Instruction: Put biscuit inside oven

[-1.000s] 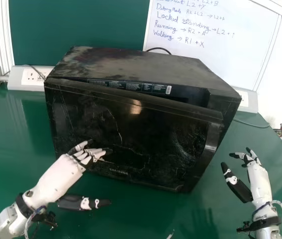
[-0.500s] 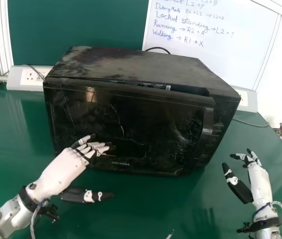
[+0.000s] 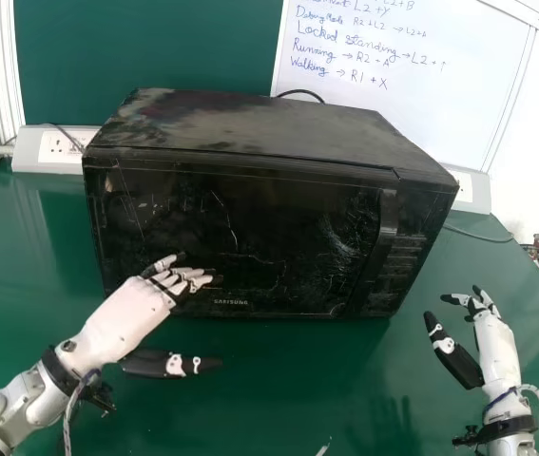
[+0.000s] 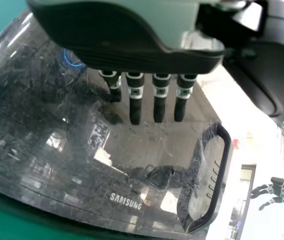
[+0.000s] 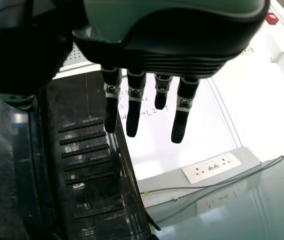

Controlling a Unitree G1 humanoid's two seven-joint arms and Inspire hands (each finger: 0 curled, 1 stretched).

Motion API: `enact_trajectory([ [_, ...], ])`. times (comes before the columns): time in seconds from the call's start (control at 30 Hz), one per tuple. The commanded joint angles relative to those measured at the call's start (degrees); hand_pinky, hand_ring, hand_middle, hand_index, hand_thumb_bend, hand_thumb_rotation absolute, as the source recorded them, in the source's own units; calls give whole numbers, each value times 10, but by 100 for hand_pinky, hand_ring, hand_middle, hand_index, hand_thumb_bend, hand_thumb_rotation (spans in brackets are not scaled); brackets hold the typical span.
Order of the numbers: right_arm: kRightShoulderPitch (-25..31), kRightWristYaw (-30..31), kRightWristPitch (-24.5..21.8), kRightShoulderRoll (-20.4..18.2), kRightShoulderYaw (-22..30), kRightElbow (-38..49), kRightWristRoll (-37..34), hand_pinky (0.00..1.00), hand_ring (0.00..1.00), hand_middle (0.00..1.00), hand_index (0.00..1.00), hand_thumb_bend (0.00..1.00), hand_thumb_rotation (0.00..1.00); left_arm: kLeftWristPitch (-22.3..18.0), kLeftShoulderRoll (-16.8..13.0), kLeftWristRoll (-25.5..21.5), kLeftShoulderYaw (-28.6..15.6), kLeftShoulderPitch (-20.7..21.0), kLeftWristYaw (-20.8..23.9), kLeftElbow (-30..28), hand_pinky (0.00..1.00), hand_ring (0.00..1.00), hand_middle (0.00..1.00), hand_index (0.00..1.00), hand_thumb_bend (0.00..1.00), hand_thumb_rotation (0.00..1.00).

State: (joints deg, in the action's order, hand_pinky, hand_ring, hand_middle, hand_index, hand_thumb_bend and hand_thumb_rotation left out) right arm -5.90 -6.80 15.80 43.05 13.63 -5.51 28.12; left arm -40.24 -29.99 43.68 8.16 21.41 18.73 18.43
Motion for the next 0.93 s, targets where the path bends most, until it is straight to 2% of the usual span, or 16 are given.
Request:
enact_trajectory([
  [0.0, 7, 2, 0, -4, 2, 5, -7, 69, 78, 78, 77, 79, 54, 8, -7, -13, 7, 6, -18, 4, 83, 89, 95, 93, 79, 77],
  [0.3, 8, 0, -2, -6, 1, 7, -2, 69, 77, 78, 77, 78, 53, 21, -8, -23, 10, 23, -52, 8, 80, 89, 95, 93, 80, 78],
  [0.6, 9, 3, -11, -5, 0, 13, 1, 69, 78, 79, 77, 79, 56, 24, -7, -23, 13, 33, -53, 21, 80, 88, 94, 91, 81, 79],
  [0.77, 8, 3, -12, -7, 0, 14, 0, 68, 77, 78, 77, 78, 53, -46, 15, -102, 3, 18, -40, 52, 83, 89, 96, 96, 81, 75],
  [0.9, 5, 10, -18, -6, -1, 16, -3, 69, 78, 79, 77, 78, 52, -61, 14, -109, -3, -1, -31, 46, 87, 91, 99, 98, 80, 79],
])
